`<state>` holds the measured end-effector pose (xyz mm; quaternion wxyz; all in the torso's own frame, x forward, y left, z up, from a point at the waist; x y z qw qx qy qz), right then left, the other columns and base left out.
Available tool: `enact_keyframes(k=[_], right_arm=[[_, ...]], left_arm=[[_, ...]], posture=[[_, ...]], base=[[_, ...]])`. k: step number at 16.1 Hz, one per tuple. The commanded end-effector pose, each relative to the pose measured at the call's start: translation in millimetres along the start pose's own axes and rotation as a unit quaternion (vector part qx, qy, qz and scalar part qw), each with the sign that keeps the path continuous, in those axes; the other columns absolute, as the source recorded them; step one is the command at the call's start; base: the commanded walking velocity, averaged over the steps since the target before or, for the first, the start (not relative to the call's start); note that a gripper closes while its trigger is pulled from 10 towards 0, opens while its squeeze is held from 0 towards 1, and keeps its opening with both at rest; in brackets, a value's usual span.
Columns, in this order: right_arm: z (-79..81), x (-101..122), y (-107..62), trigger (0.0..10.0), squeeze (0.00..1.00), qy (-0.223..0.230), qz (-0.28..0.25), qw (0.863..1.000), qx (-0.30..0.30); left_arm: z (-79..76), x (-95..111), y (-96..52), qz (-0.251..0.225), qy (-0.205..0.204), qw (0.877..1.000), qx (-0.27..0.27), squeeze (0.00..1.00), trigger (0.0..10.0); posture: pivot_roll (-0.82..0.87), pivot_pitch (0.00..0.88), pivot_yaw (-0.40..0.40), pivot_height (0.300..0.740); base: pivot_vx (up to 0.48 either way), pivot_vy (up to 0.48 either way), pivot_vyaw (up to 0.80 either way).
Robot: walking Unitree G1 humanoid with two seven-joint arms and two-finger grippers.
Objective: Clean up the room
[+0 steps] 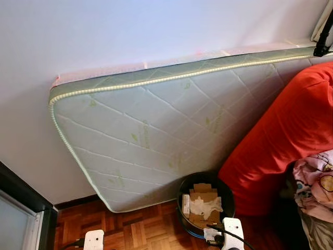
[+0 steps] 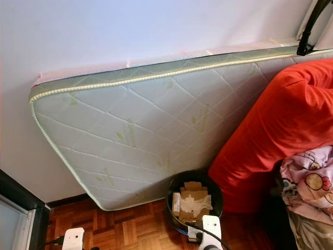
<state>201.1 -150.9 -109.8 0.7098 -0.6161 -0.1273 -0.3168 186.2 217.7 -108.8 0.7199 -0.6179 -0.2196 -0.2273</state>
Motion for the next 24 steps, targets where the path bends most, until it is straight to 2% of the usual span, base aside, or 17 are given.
enact_keyframes(k=[1,8,19,24], right_arm=[[-1.6,-6.0,-1.2,10.0,0.0,0.008,0.006,1.0,-0.005],[-8.0,-3.1,-1.5,10.0,0.0,-0.002,0.005,1.0,-0.007],[-4.8,-1.0,-0.8,10.0,0.0,-0.009,0.004,1.0,0.0],[10.7,22.3,3.0,10.0,0.0,-0.022,-0.035,0.999,0.034]], left_arm=[[1.9,-7.0,-1.3,0.013,0.009,1.0,-0.002,0.0,10.0],[-0.7,-5.6,-1.0,0.01,0.009,1.0,-0.002,0.0,10.0],[0.1,-4.4,-0.8,0.008,0.008,1.0,0.002,0.0,10.0],[0.9,1.3,-1.2,-0.02,-0.004,1.0,0.01,0.0,10.0]], posture=[[0.11,0.054,0.014,0.74],[0.12,0.074,-0.005,0.74],[0.12,0.073,-0.008,0.74],[0.11,0.076,-0.011,0.74]], base=[[0.0,0.0,0.0],[0.199,0.0,0.0],[0.241,0.0,0.0],[0.108,0.0,0.0]])
Point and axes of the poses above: a point about 5 cm out from each wrist's last joint towards the gripper, its own y axis pointing out of the wrist towards the gripper, its own x axis along the axis of the wrist's last joint, z = x × y, the point moved 3 cm from there along y, pointing out of the wrist towards the gripper, and after that the axes turned 10 degrees about y, right-handed, at the moved point
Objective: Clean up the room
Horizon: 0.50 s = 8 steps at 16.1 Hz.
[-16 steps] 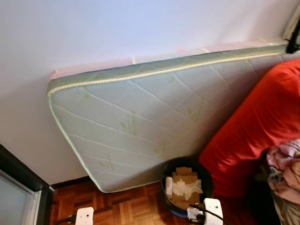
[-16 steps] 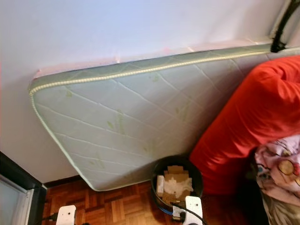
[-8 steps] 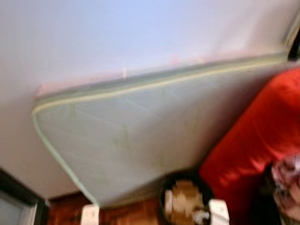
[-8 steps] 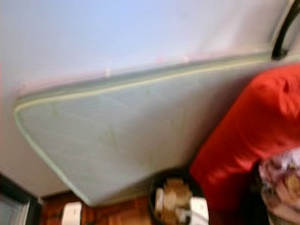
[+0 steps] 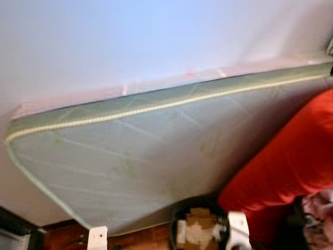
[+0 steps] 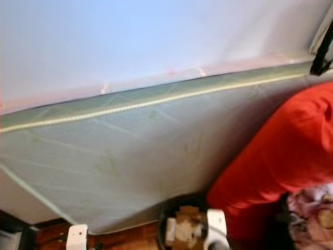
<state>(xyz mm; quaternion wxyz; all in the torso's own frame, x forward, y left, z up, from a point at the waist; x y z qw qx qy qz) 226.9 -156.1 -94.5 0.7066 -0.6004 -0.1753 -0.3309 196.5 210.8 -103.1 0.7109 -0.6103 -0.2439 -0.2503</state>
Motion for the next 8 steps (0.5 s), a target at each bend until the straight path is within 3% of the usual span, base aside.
enact_keyframes(k=[1,4,8], right_arm=[[12.5,1.4,1.2,10.0,0.0,0.001,-0.008,1.0,0.021],[30.4,35.3,5.0,10.0,0.0,-0.001,-0.074,0.996,0.059],[38.4,56.7,3.3,10.0,0.0,0.003,-0.126,0.988,0.087]], left_arm=[[7.5,-8.8,-3.0,0.006,-0.008,1.0,0.011,0.0,10.0],[8.0,3.5,-4.3,-0.049,-0.004,0.999,0.018,0.0,10.0],[8.1,15.5,-7.8,-0.108,-0.017,0.993,0.036,0.0,10.0]], posture=[[0.11,0.078,-0.014,0.74],[0.1,0.083,-0.021,0.74],[0.11,0.085,-0.044,0.74]], base=[[0.0,0.0,0.0],[0.0,0.0,0.0],[0.0,0.0,0.0]])
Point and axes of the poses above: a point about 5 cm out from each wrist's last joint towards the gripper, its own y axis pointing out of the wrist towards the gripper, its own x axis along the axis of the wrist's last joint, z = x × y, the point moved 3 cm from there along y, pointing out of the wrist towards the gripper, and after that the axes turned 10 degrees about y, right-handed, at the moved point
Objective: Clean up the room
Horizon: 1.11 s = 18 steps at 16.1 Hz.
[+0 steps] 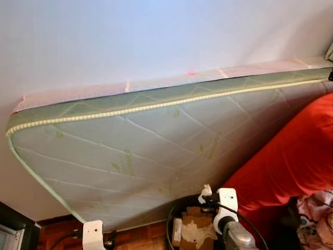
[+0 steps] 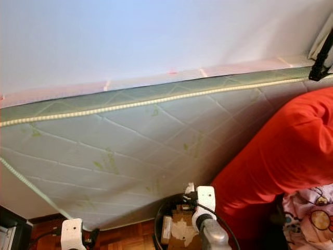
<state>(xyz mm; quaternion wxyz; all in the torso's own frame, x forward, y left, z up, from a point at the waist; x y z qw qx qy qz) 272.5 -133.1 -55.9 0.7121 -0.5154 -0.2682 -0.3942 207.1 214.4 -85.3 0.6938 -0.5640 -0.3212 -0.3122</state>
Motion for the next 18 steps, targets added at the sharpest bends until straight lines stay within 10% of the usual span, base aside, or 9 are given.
enact_keyframes(k=[1,2,3,9,18], right_arm=[[1.3,6.5,0.6,10.0,0.0,0.003,-0.018,1.0,0.004],[1.2,10.9,0.4,10.0,0.0,0.014,-0.035,0.999,0.003],[1.6,14.2,0.3,10.0,0.0,0.022,-0.047,0.999,0.004],[0.7,28.8,-4.1,10.0,0.0,0.036,-0.104,0.994,0.003],[-7.0,48.0,-5.7,10.0,0.0,0.028,-0.145,0.989,-0.023]], left_arm=[[2.4,-2.0,-2.6,-0.007,-0.003,1.0,0.01,0.0,10.0],[35.4,109.1,3.1,-0.249,0.051,0.966,0.051,0.0,10.0],[32.8,131.8,-3.3,-0.284,0.035,0.958,0.035,0.0,10.0],[28.8,129.8,-35.4,-0.298,0.038,0.954,0.014,0.0,10.0],[2.5,141.1,-41.6,-0.293,0.057,0.952,-0.074,0.0,10.0]], posture=[[0.12,0.084,-0.045,0.74],[0.12,0.079,-0.045,0.74],[0.11,0.076,-0.042,0.74],[0.11,0.057,-0.045,0.74],[0.09,0.015,-0.039,0.74]], base=[[0.0,0.0,0.0],[0.0,0.0,0.0],[0.0,0.0,0.0],[0.0,0.0,0.0],[0.0,0.0,0.0]])
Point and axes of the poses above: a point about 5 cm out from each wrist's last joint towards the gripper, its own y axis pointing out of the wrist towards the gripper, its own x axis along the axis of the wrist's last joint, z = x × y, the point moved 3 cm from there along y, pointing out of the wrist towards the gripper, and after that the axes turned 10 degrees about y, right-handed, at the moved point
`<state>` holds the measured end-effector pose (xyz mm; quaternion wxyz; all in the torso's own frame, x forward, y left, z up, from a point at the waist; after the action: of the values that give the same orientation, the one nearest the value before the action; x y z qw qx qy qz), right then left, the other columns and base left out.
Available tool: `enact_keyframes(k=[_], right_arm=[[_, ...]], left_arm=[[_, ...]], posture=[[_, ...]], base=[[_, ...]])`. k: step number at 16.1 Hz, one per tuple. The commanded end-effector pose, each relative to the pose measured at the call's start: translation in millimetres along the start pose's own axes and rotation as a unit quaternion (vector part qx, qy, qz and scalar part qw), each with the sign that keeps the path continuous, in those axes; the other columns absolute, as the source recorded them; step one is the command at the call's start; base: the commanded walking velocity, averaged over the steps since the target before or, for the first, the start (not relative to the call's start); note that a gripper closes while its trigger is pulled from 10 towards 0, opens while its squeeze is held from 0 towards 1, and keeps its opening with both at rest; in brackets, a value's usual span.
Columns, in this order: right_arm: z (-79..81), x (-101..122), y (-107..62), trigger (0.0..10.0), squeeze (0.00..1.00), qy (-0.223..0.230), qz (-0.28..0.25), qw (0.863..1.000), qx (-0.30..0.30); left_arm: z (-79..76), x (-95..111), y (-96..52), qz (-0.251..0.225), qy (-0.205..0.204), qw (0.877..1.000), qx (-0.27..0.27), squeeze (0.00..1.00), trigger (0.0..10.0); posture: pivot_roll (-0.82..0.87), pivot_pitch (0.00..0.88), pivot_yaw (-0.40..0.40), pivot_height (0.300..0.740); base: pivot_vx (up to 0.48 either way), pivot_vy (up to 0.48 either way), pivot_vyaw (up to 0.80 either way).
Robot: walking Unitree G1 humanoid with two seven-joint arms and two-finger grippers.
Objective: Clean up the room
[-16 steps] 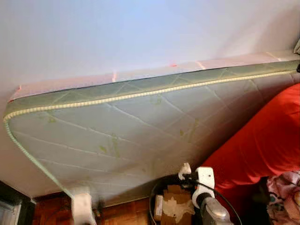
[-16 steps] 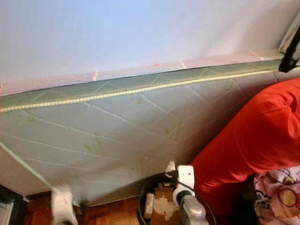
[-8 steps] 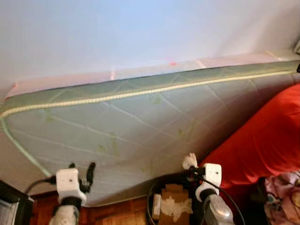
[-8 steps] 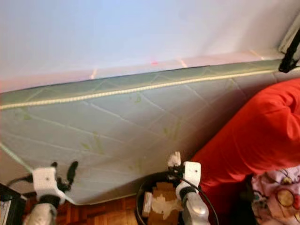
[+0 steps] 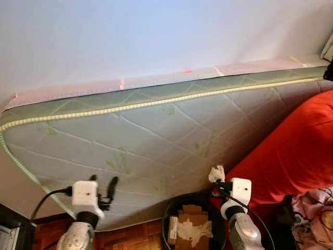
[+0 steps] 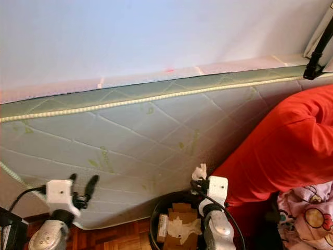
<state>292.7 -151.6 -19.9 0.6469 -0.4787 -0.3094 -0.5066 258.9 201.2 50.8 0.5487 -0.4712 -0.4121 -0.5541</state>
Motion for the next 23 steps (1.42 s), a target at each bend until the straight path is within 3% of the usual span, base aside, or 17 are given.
enact_keyframes(k=[1,4,12,15,20,23], right_arm=[[-3.3,3.6,0.1,10.0,0.0,0.001,-0.007,1.0,-0.002],[-6.4,4.4,0.7,10.0,0.0,-0.006,-0.002,1.0,0.001],[-3.1,8.8,7.3,10.0,0.0,-0.006,-0.001,1.0,-0.014],[3.0,9.1,8.0,10.0,0.0,-0.016,-0.004,1.0,0.003],[8.6,10.6,11.8,10.0,0.0,-0.016,-0.002,1.0,0.004],[20.3,6.1,14.3,10.0,0.0,-0.017,0.014,0.999,0.023]], left_arm=[[-5.4,3.8,1.5,-0.003,-0.005,1.0,-0.014,0.0,10.0],[-11.8,6.6,3.5,-0.003,-0.012,1.0,-0.021,0.0,10.0],[-2.2,8.9,6.3,0.001,-0.018,1.0,0.001,0.0,10.0],[1.1,15.2,14.6,-0.005,-0.016,1.0,0.007,0.0,10.0],[3.7,20.3,17.3,-0.009,-0.017,1.0,0.016,0.0,10.0],[7.0,20.5,16.6,-0.009,-0.018,0.999,0.026,0.0,10.0]], posture=[[0.09,0.007,-0.043,0.74],[0.1,0.0,-0.059,0.74],[0.1,0.0,-0.028,0.735],[0.1,0.042,-0.028,0.7],[0.13,0.08,-0.046,0.7],[0.14,0.089,-0.05,0.69]], base=[[0.0,0.0,0.0],[0.0,0.0,0.0],[0.0,0.0,0.0],[0.0,0.0,0.0],[0.0,0.0,0.0],[0.0,0.0,0.0]])
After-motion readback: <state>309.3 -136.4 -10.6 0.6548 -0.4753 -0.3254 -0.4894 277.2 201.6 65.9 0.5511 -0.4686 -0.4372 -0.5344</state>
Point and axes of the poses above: a point about 5 cm out from each wrist's last joint towards the gripper, its own y axis pointing out of the wrist towards the gripper, its own x axis along the axis of the wrist's last joint, z = x × y, the point moved 3 cm from there along y, pointing out of the wrist towards the gripper, and after that the axes turned 10 degrees about y, right-handed, at the moved point
